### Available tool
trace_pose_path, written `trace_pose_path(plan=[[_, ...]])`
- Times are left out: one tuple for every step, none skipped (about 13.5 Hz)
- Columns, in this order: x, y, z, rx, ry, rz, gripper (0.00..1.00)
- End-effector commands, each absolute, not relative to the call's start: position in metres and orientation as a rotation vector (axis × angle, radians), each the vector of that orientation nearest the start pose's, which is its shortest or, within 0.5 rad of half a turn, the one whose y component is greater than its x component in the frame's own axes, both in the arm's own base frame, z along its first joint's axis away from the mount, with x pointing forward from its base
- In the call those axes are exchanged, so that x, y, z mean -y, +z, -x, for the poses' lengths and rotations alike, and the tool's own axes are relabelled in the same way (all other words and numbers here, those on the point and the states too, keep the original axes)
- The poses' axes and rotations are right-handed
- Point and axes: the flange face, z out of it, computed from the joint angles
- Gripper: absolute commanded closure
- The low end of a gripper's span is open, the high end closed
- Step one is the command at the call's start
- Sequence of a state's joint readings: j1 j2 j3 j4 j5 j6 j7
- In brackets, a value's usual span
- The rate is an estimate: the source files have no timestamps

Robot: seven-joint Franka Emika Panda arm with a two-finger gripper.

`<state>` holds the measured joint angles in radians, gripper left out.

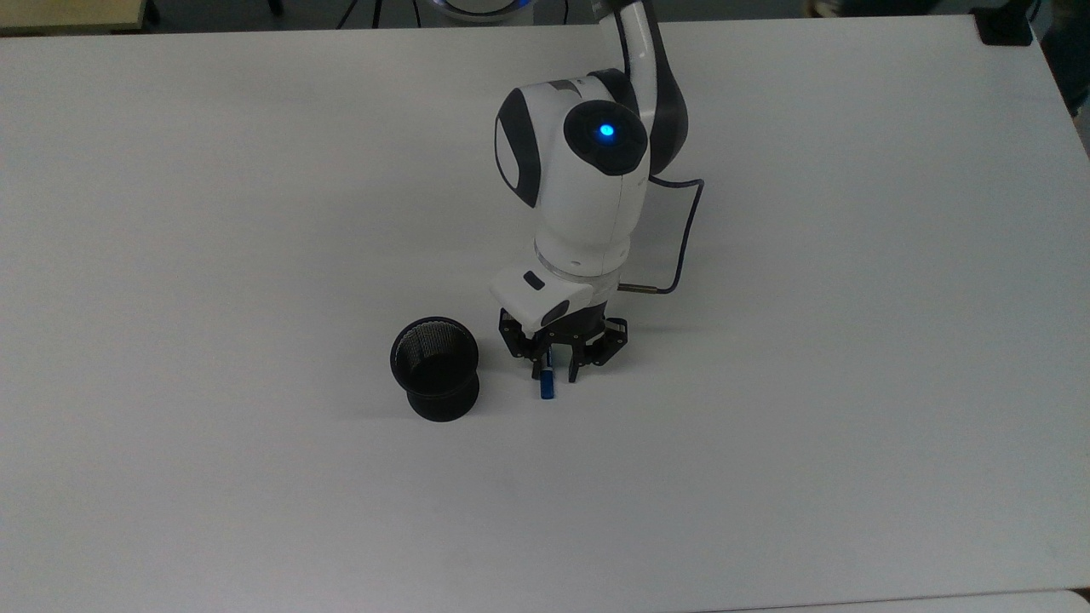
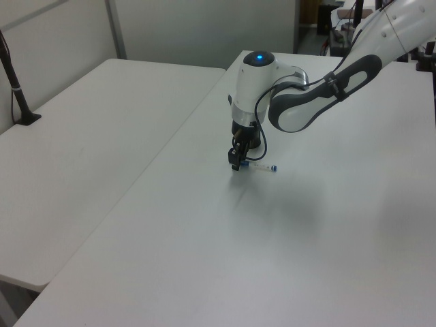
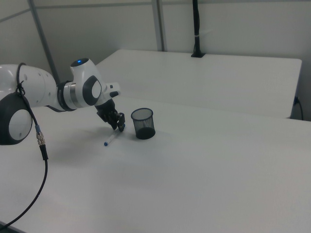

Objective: Insert the marker
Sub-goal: 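Close the gripper on the marker and lift it, then carry the marker over the black mesh cup and lower it in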

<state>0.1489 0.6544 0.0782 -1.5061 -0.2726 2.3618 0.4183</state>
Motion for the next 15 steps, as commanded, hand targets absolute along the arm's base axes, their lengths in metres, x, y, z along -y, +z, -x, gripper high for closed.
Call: trace_pose_path(plan=[[-0.154,0.299,-0.72,-0.155,-0.476,3.192,0.8],[-0.155,0.3,-0.72,-0.164,-0.484,3.186,0.83],[-0.155,0.301,-0.721,-0.17,-0.495,3.18,0.87],[-0.155,0.302,-0.721,-0.168,-0.502,3.181,0.88],[-0.154,0.307,-0.721,-0.177,-0.513,3.179,0.88],[-0.153,0.327,-0.722,-0.194,-0.555,3.164,0.88],[-0.151,0.346,-0.722,-0.202,-0.594,3.151,0.87],[-0.15,0.365,-0.722,-0.207,-0.631,3.139,0.87],[-0.15,0.386,-0.72,-0.209,-0.672,3.124,0.86],[-0.148,0.404,-0.719,-0.206,-0.713,3.114,0.86],[-0.137,0.43,-0.717,-0.215,-0.775,3.11,0.86],[-0.124,0.444,-0.717,-0.232,-0.81,3.11,0.86],[-0.117,0.455,-0.716,-0.24,-0.838,3.109,0.86],[-0.108,0.469,-0.715,-0.243,-0.881,3.11,0.86],[-0.099,0.48,-0.715,-0.243,-0.931,3.107,0.86]])
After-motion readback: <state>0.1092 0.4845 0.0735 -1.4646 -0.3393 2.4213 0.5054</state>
